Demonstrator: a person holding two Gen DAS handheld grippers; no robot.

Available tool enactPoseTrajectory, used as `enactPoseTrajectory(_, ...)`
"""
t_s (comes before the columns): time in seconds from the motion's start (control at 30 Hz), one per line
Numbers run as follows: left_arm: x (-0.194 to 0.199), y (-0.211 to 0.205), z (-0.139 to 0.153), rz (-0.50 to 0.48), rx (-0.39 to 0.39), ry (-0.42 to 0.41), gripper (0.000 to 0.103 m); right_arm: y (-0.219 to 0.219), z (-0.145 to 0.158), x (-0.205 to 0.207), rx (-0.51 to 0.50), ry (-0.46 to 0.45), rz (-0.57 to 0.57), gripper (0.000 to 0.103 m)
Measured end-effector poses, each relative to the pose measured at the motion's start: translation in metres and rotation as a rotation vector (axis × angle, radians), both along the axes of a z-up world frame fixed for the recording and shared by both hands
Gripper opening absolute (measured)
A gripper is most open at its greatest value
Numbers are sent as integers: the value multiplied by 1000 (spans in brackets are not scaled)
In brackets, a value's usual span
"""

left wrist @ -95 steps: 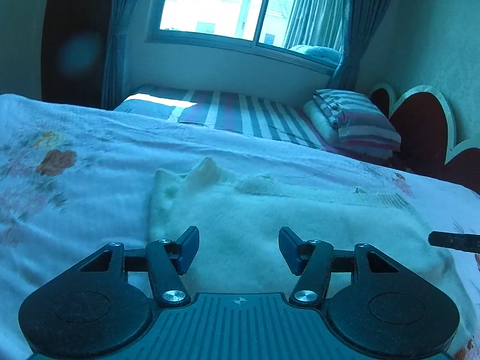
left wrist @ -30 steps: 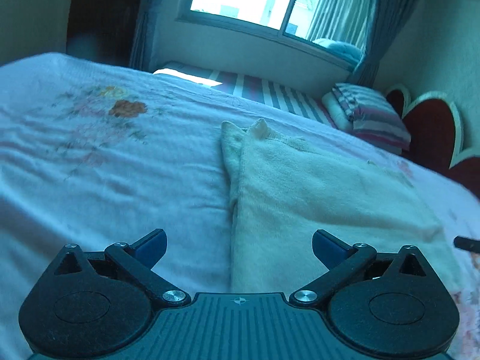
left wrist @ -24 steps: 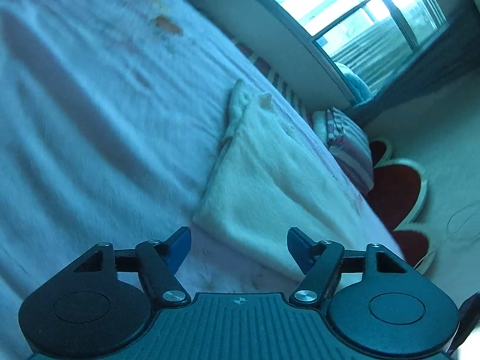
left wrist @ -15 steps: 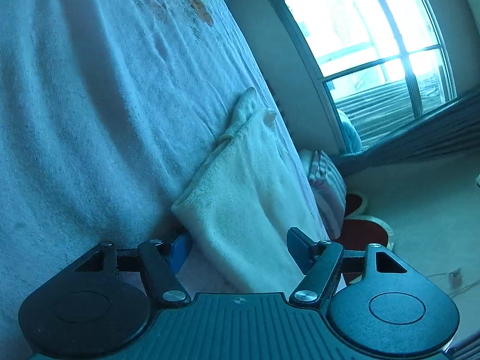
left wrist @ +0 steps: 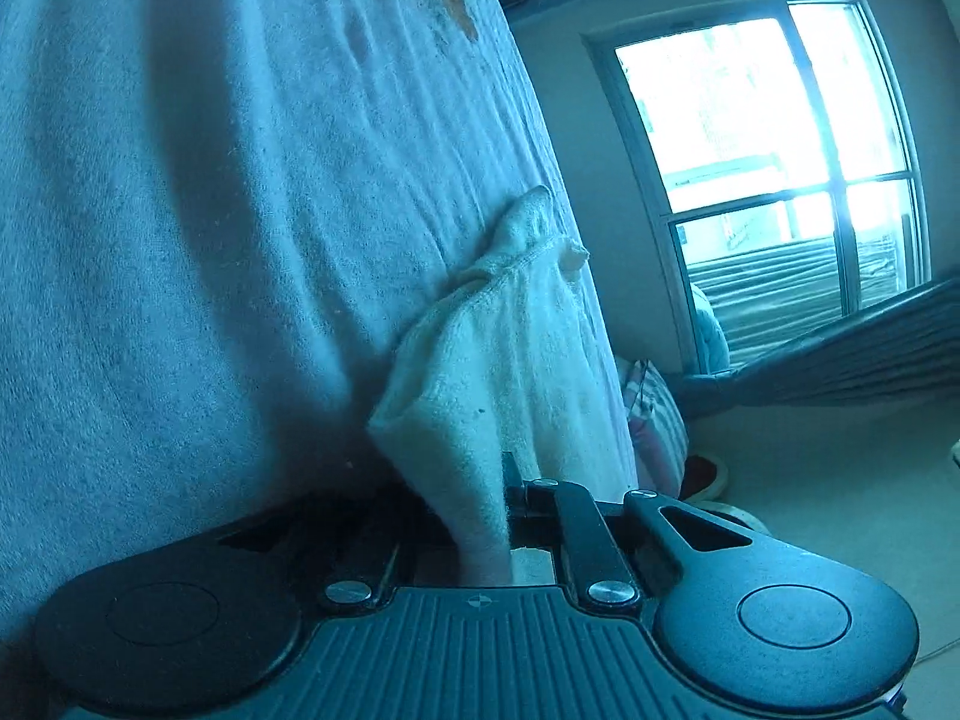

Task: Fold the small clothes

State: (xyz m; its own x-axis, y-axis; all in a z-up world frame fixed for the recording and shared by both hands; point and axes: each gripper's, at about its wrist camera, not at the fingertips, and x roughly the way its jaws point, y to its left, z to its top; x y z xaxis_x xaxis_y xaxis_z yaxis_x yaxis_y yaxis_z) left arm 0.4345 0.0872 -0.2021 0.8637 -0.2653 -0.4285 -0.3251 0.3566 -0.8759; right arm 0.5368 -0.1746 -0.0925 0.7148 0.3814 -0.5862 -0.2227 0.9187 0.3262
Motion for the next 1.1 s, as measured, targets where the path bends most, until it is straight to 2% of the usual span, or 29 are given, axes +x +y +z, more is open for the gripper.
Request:
enactPoseTrajectory(0.27, -4, -4, 3, -13, 57, -38, 7, 7, -20, 8, 32, 31, 51, 3)
enactPoseTrajectory(0.37, -4, 0, 7, -17, 69, -46, 7, 8, -31, 11, 18, 51, 42, 0)
enactPoseTrajectory(0.43, -4, 1, 8, -13, 84, -48, 7, 5, -30, 11, 34, 53, 33, 0)
enactPoseTrajectory(0.53, -5, 2, 6, 2, 64, -45, 7, 5, -23, 4, 40, 35, 40, 2)
enactPoseTrajectory(0.63, -7, 2, 9, 22, 85, -37, 8, 5, -31, 5, 26, 63, 32, 0)
enactPoseTrajectory(0.77, -7, 3, 9, 5, 93, -43, 7, 7, -24, 1, 26, 23, 43, 2)
enactPoseTrajectory(0.8, -8, 4, 10, 2, 101, -43, 7, 8, -27, 4, 13, 41, 42, 1)
enactPoseTrajectory(0.87, -4, 3, 17, -17, 155, -36, 7, 5, -34, 9, 37, 62, 30, 0)
enactPoseTrajectory(0.93, 1, 0, 31, -54, 221, -63, 6, 2, -35, 9, 57, 70, 26, 0)
enactPoseTrajectory(1.1, 23, -31, 98, -206, 460, -177, 6, -1, -34, 7, 76, 71, 17, 0)
